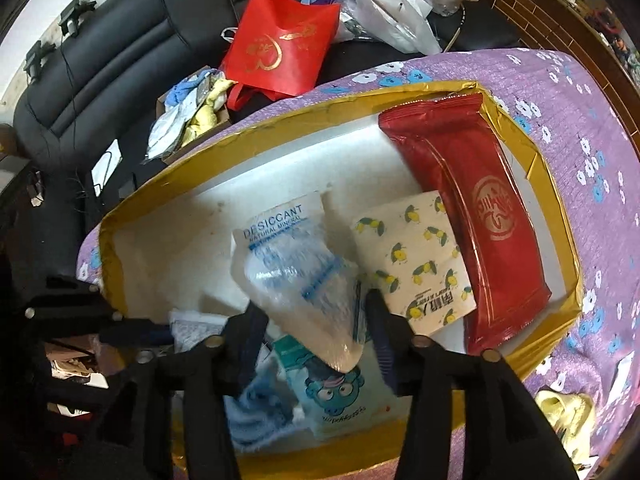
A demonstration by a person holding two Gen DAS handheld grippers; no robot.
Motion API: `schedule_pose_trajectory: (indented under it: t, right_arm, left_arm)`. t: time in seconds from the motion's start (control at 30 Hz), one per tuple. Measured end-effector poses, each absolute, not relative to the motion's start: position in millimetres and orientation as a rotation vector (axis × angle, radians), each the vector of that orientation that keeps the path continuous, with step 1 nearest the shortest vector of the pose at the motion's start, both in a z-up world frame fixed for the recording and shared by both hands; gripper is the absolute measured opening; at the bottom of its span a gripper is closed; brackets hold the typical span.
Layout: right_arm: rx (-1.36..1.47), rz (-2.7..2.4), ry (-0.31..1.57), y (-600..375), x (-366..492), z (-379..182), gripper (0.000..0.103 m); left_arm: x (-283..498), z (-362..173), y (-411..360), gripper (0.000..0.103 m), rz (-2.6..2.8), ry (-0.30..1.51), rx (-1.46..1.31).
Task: Organize soft objects
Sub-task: 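Open both grippers over the foam box to drop the two packets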
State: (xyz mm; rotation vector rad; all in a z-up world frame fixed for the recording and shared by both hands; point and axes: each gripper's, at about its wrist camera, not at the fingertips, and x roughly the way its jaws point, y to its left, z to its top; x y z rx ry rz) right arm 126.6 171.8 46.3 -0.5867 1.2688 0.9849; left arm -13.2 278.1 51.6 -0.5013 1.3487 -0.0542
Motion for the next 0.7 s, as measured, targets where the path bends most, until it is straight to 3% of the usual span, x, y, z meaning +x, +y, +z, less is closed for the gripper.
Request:
schedule_pose_trajectory:
  t: [0.1,0.43,0.7]
  right_arm:
    - [-0.536,0.997,1.274,162,126,55,0.056]
    - [-0.393,1.020,1.262,99,116,94,0.072]
    - [-0.337,0.979,1.323,30,99,96,0.073]
  left_arm:
    - [-14,57,277,0.058,-0.035,1.351,-0.485]
    - [-26,78,274,0.058,0.019,1.357,-0.457]
    - [-28,92,265,0.058,0.042,1.356,-0.457]
